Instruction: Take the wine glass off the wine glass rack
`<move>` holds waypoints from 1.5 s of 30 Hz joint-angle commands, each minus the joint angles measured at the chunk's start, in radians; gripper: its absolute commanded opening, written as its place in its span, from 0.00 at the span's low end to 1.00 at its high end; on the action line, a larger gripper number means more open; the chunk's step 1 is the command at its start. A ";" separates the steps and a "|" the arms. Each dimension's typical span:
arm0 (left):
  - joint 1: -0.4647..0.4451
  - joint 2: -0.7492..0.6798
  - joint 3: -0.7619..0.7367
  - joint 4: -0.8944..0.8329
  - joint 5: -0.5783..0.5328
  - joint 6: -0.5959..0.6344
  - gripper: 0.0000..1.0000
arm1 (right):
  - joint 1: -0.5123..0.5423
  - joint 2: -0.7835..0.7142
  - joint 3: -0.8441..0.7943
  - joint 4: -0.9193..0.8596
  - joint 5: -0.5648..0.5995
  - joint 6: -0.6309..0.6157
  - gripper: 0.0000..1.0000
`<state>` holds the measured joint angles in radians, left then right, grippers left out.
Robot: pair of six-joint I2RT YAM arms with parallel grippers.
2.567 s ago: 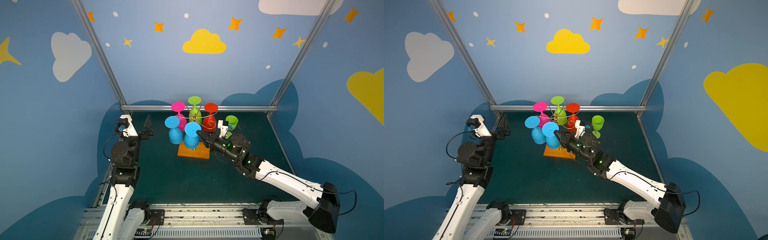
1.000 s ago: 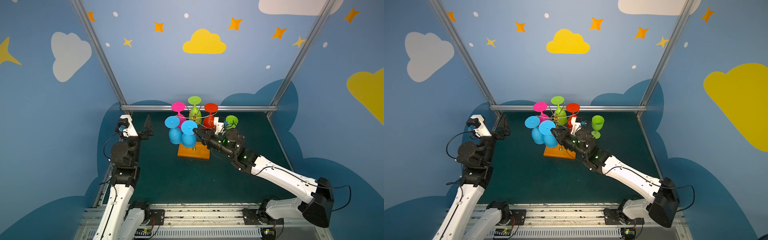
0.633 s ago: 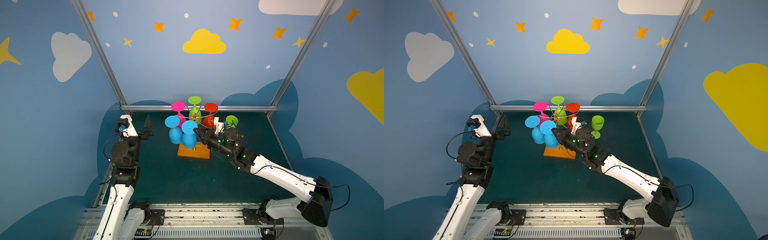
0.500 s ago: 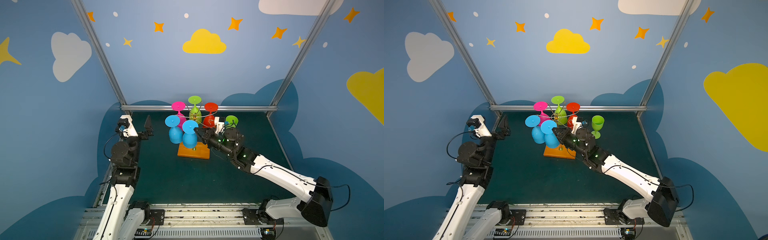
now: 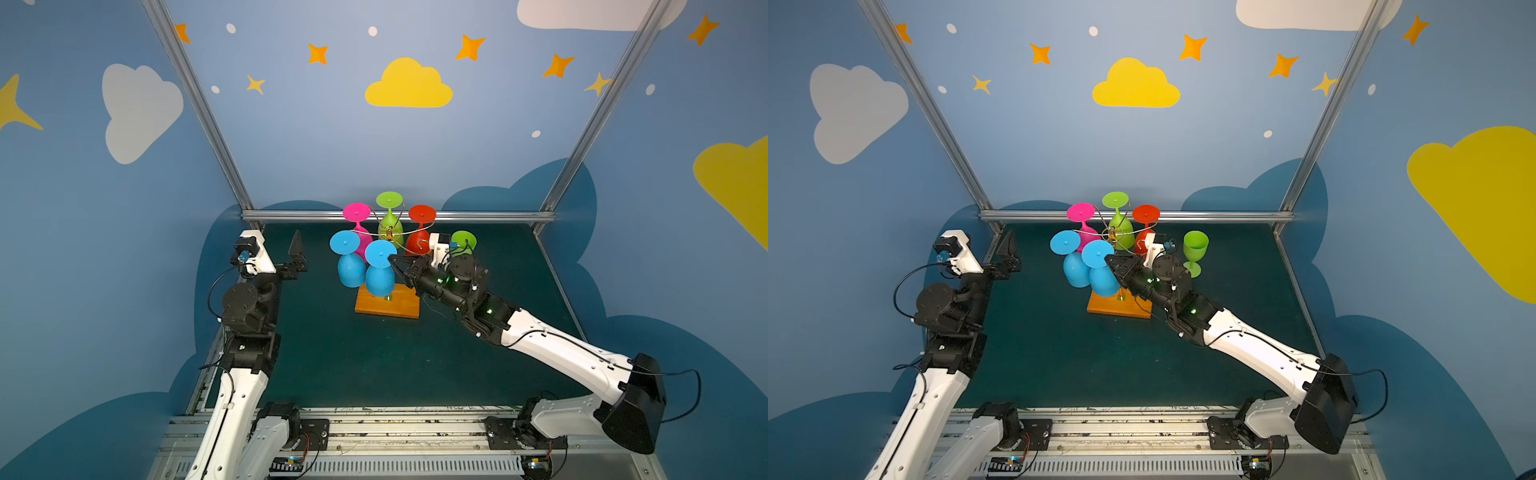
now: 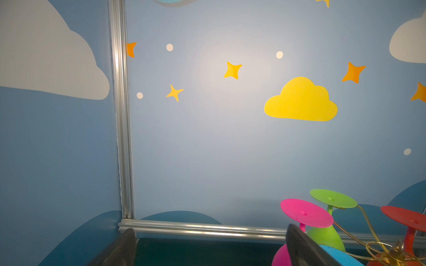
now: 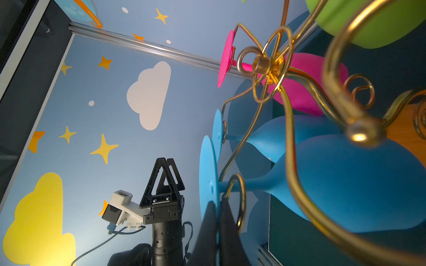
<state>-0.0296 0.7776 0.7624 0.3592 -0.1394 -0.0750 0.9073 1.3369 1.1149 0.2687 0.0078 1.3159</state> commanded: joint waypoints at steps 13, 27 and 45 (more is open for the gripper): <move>-0.004 -0.009 -0.007 0.020 -0.014 0.008 0.99 | 0.015 -0.082 0.018 -0.022 0.044 -0.070 0.00; -0.005 -0.006 -0.008 0.019 -0.010 0.006 0.99 | 0.015 -0.086 0.028 -0.040 0.051 -0.092 0.00; -0.001 -0.007 -0.006 0.019 -0.015 0.011 0.99 | 0.002 -0.015 0.072 -0.020 0.042 -0.103 0.00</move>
<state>-0.0292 0.7776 0.7624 0.3595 -0.1478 -0.0746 0.9211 1.3128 1.1439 0.2035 0.0246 1.2484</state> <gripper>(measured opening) 0.994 0.048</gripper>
